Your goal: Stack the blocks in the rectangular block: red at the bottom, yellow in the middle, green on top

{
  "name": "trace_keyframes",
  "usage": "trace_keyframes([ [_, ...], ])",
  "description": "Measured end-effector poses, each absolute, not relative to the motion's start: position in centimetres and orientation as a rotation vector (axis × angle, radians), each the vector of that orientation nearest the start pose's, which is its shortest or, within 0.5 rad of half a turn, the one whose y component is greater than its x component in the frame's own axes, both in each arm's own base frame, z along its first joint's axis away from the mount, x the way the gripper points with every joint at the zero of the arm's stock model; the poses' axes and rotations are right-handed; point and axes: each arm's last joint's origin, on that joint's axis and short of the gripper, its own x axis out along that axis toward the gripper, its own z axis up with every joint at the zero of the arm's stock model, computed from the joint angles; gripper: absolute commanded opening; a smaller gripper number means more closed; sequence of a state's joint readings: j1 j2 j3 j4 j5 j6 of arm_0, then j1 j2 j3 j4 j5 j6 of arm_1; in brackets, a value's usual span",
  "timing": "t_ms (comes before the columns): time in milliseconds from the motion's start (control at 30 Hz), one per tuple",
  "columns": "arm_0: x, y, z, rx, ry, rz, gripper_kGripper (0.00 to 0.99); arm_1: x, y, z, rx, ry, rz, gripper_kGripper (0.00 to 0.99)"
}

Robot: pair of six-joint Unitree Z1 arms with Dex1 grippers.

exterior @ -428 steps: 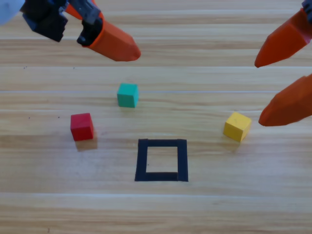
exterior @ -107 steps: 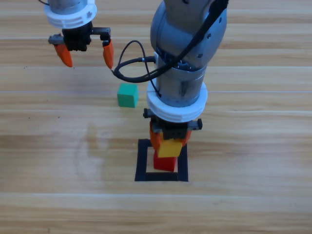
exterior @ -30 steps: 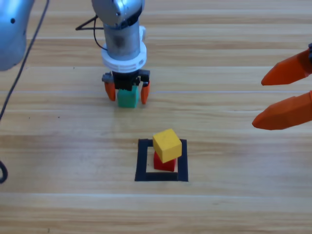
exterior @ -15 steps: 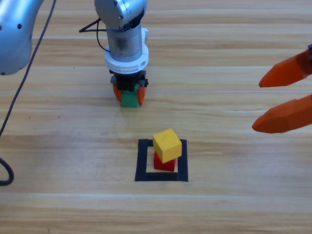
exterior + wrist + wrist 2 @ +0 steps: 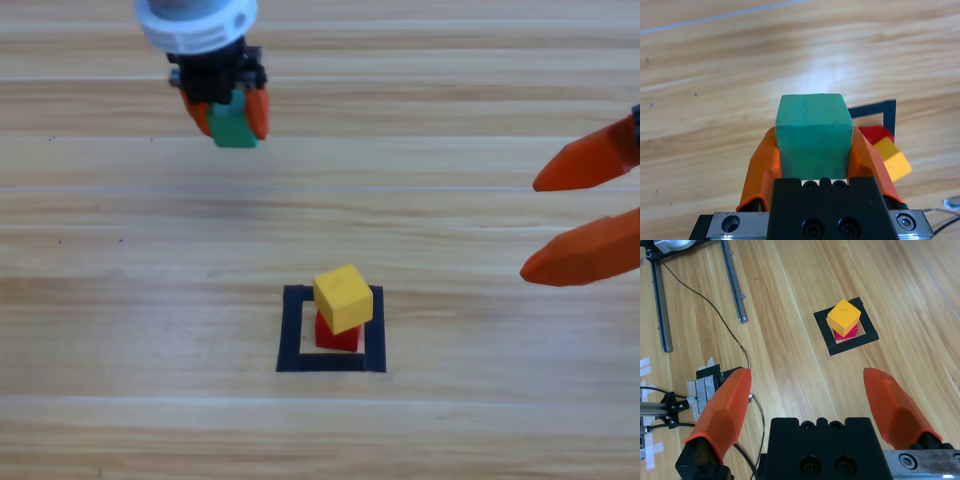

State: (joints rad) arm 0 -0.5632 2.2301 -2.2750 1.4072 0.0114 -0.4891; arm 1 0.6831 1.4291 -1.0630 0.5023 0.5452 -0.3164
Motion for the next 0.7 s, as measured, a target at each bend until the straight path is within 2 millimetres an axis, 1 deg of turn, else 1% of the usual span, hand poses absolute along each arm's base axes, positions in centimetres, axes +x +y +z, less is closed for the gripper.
trace_keyframes([
  [100, 37.2, -24.1, 33.0, -0.020, 1.414, -0.113, 0.000, 17.5, 17.6, 33.9, -0.322, 0.732, 1.284, 0.986],
  [233, 36.1, -24.6, 31.3, -0.012, 1.485, -0.070, 0.000, 17.5, 17.5, 33.9, -0.322, 0.734, 1.284, 0.986],
  [333, 35.3, -25.3, 30.5, -0.010, 1.516, -0.044, 0.000, 17.5, 17.5, 33.9, -0.323, 0.734, 1.284, 0.986],
  [700, 32.1, -29.1, 30.4, -0.027, 1.536, -0.055, 0.000, 17.5, 17.5, 33.8, -0.323, 0.736, 1.284, 0.986],
])
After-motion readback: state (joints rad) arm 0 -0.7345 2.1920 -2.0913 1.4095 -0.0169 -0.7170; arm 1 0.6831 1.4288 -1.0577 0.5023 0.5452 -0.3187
